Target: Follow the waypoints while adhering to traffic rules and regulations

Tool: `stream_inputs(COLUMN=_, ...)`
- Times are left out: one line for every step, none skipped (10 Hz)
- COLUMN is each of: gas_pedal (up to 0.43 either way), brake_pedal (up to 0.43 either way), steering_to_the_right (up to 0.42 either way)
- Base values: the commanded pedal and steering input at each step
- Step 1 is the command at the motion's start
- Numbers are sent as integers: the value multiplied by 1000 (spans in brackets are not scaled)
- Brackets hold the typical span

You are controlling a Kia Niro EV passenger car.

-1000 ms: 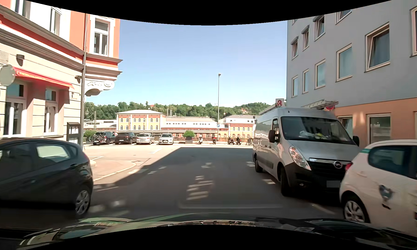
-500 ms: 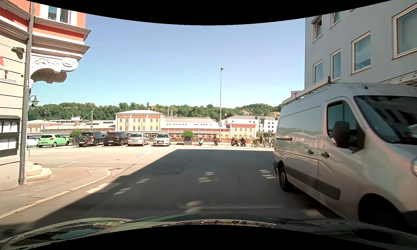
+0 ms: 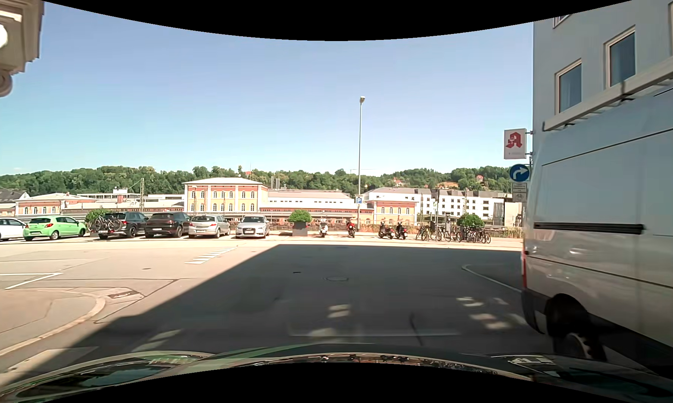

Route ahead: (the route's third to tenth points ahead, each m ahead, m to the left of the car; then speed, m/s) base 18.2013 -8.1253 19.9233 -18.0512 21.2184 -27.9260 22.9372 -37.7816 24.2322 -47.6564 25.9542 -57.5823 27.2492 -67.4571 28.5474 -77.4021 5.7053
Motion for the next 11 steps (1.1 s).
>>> stream_inputs(gas_pedal=0, brake_pedal=152, steering_to_the_right=15)
stream_inputs(gas_pedal=0, brake_pedal=152, steering_to_the_right=29)
stream_inputs(gas_pedal=0, brake_pedal=152, steering_to_the_right=37)
stream_inputs(gas_pedal=0, brake_pedal=159, steering_to_the_right=48)
stream_inputs(gas_pedal=0, brake_pedal=159, steering_to_the_right=56)
stream_inputs(gas_pedal=0, brake_pedal=171, steering_to_the_right=65)
stream_inputs(gas_pedal=0, brake_pedal=183, steering_to_the_right=75)
stream_inputs(gas_pedal=0, brake_pedal=195, steering_to_the_right=80)
stream_inputs(gas_pedal=0, brake_pedal=201, steering_to_the_right=83)
stream_inputs(gas_pedal=0, brake_pedal=201, steering_to_the_right=90)
stream_inputs(gas_pedal=0, brake_pedal=195, steering_to_the_right=98)
